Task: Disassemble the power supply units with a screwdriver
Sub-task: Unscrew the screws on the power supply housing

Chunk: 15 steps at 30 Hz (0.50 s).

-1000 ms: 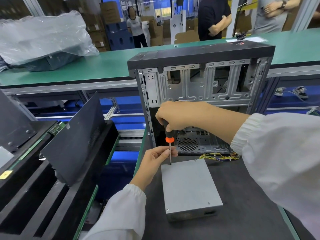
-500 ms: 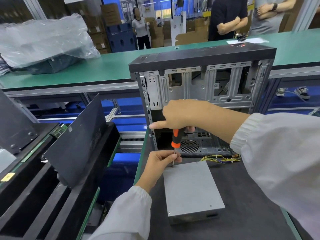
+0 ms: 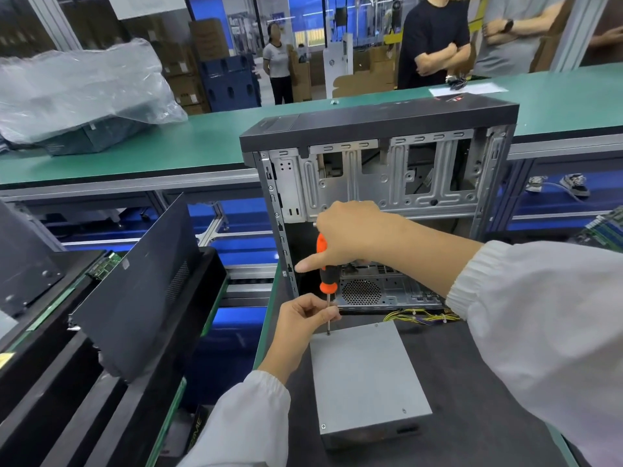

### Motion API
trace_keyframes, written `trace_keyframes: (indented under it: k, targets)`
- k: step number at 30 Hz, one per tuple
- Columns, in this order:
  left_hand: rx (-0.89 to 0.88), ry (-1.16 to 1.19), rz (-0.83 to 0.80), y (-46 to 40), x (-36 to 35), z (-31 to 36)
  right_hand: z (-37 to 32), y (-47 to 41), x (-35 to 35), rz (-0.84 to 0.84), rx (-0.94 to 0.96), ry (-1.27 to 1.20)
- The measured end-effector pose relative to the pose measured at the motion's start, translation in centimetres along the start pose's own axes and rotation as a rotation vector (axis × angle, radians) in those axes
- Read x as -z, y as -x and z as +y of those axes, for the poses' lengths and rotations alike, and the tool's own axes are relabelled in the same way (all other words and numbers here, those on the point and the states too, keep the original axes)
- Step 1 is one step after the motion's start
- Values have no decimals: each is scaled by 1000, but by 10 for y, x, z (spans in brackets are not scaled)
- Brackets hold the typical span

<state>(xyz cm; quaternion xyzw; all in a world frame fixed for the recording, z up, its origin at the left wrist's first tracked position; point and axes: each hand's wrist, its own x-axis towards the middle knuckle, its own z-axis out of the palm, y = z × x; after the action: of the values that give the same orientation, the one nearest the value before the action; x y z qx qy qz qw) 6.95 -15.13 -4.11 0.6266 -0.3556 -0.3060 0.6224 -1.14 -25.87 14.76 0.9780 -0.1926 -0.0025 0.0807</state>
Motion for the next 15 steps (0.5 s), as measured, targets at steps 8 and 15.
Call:
trace_keyframes:
  k: [8, 15]
  targets:
    - [-21, 55, -123, 0, 3, 9, -7, -2, 6, -148, 120, -2]
    - [-38, -48, -113, -1, 6, 17, 1, -4, 24, -410, 170, -287]
